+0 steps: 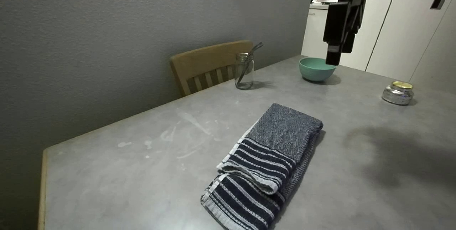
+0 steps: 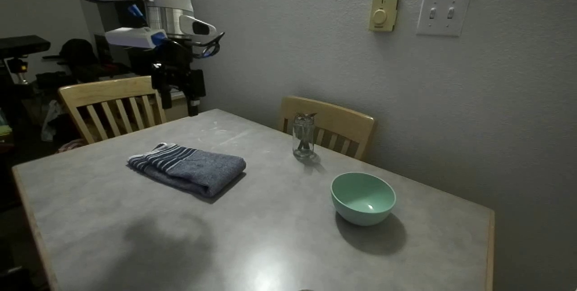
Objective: Unfold the towel once
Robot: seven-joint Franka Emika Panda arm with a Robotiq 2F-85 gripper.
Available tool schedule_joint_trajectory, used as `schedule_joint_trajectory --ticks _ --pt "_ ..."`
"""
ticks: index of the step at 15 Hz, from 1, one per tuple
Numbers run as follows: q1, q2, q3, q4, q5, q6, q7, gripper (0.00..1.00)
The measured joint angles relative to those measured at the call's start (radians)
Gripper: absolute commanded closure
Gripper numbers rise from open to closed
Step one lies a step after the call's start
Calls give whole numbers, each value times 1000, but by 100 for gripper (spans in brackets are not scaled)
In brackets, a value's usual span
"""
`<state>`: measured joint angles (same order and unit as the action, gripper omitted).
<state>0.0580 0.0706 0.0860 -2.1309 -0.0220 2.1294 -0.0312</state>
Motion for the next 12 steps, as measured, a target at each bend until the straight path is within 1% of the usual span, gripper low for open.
schedule_joint_trajectory --ticks 3,6,8,12 --pt "3 0 2 6 -5 -7 0 0" --pt "35 35 21 43 -23 -13 -7 0" --pt "72 99 44 103 -48 -16 -3 0" --pt "150 280 78 257 -98 -45 -4 0"
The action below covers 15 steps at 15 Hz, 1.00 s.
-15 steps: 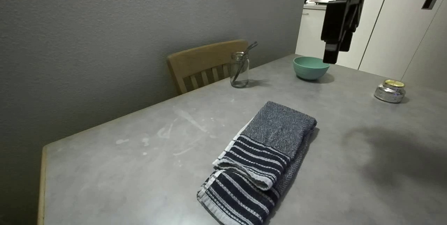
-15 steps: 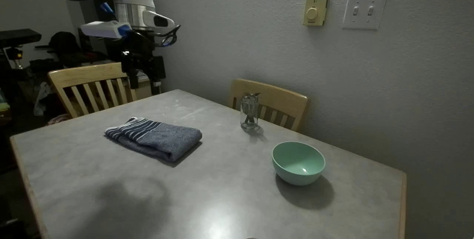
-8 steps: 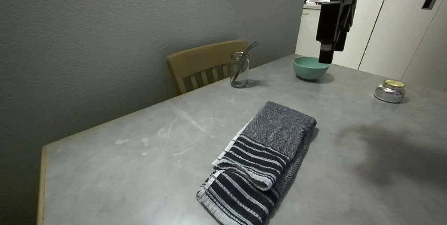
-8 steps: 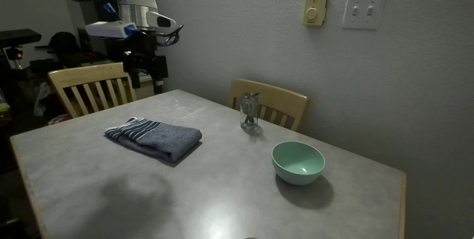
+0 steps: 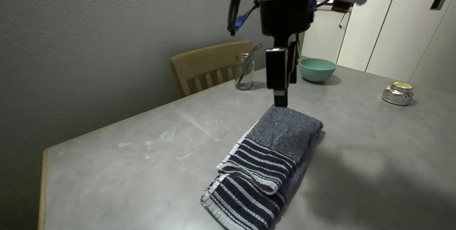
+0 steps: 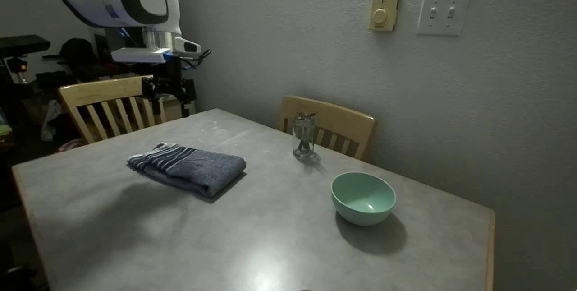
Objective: Unfold the towel once
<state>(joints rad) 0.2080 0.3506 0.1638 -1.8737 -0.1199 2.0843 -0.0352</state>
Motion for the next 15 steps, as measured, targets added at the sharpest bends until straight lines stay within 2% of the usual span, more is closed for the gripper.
schedule_joint_trajectory --ticks 3,11,15 --pt "22 84 5 76 -5 -26 -8 0" --pt "26 100 3 104 -6 -42 -14 0" --pt "54 199 7 188 -6 -45 -22 0"
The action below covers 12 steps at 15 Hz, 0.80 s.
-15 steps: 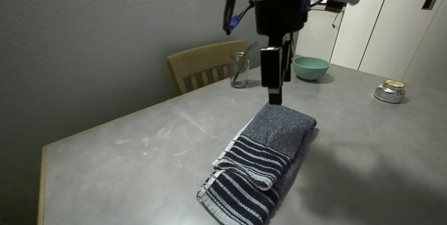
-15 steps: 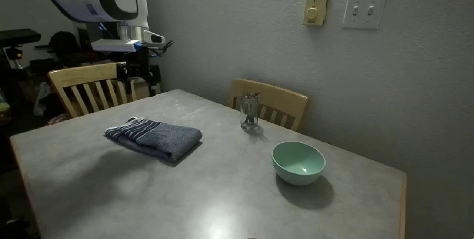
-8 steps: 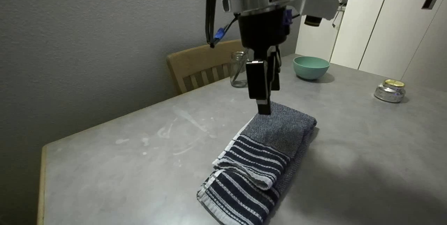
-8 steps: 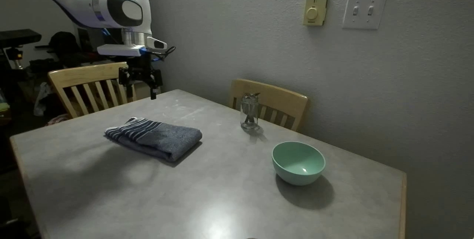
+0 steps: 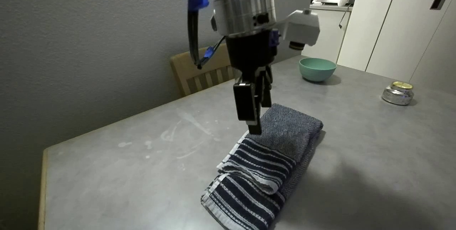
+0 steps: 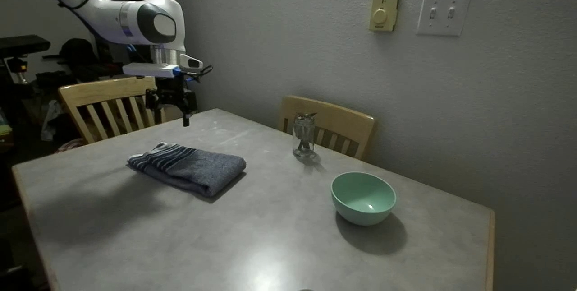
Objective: Unfold the towel once
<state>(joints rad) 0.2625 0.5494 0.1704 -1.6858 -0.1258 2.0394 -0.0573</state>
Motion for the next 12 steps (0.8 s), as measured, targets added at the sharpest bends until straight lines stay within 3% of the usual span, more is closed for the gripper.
schedule_joint_trajectory --ticks 5,12 --pt "34 153 7 132 0 -29 -16 0" --pt "44 175 6 161 1 -43 1 0"
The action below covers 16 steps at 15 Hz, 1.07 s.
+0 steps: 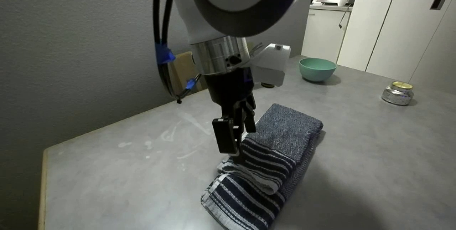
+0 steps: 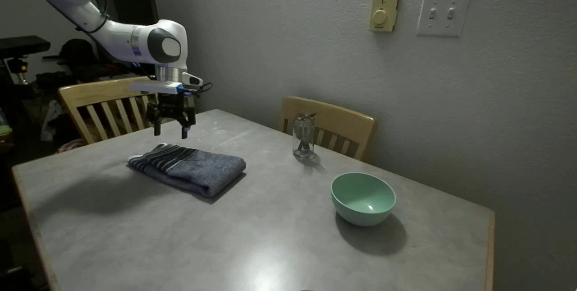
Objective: Unfold the towel once
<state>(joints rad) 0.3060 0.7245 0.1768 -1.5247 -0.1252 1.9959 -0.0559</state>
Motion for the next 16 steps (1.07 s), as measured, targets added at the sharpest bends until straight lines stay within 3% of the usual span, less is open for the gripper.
schedule_joint_trajectory --ticks 3,11,16 --pt "25 16 -1 2 5 0 92 0" --pt "164 46 -76 8 -7 -87 513 0" --pt "179 46 -102 16 -23 -154 595 0"
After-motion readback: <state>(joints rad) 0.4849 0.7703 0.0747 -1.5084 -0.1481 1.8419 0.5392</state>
